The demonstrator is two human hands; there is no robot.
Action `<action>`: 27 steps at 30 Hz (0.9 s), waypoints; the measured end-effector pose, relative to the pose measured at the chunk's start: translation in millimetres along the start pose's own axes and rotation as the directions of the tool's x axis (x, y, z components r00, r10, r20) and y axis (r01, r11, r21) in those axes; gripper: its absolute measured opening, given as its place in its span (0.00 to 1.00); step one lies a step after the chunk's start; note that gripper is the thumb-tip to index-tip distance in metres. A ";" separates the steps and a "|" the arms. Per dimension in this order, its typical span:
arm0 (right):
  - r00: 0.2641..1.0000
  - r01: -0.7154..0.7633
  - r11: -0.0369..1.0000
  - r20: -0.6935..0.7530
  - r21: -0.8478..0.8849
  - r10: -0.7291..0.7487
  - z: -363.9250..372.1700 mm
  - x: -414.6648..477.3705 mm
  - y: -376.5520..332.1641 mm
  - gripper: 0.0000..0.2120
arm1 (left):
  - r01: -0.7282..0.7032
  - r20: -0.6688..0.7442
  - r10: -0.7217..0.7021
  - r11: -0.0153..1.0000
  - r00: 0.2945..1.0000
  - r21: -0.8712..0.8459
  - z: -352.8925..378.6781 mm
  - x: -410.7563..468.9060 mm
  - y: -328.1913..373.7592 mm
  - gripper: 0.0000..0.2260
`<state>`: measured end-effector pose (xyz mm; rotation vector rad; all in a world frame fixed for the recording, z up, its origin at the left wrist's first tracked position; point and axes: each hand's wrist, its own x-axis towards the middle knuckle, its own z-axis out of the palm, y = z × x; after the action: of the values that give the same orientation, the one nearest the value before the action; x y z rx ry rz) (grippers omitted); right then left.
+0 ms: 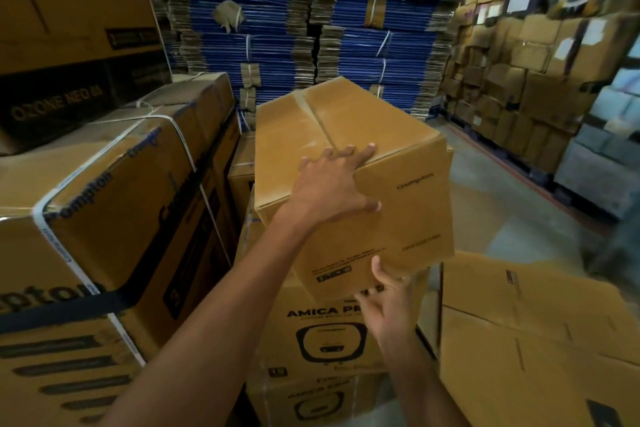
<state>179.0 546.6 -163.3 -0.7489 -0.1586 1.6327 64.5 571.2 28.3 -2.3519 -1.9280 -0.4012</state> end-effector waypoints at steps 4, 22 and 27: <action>0.966 0.259 0.956 0.028 -0.133 -0.258 26.2 -1.7 -43.3 0.34 | 0.026 -0.115 -0.065 0.950 0.991 -0.312 -31.7 -6.4 -11.5 0.45; 0.538 0.710 -0.258 0.742 -0.655 -0.400 188.0 -50.5 -172.5 0.37 | -0.231 0.035 -0.588 -0.371 0.808 -0.900 101.7 -45.6 -3.9 0.37; 0.421 0.595 -0.684 0.889 -0.421 -0.182 198.7 -43.3 -117.4 0.35 | -0.106 0.275 -0.492 -0.615 0.826 -0.782 165.7 -55.9 13.8 0.38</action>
<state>169.0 593.3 66.6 -1.1870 -2.1206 -0.1701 93.5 551.7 -143.5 -0.8942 -1.6851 -3.9186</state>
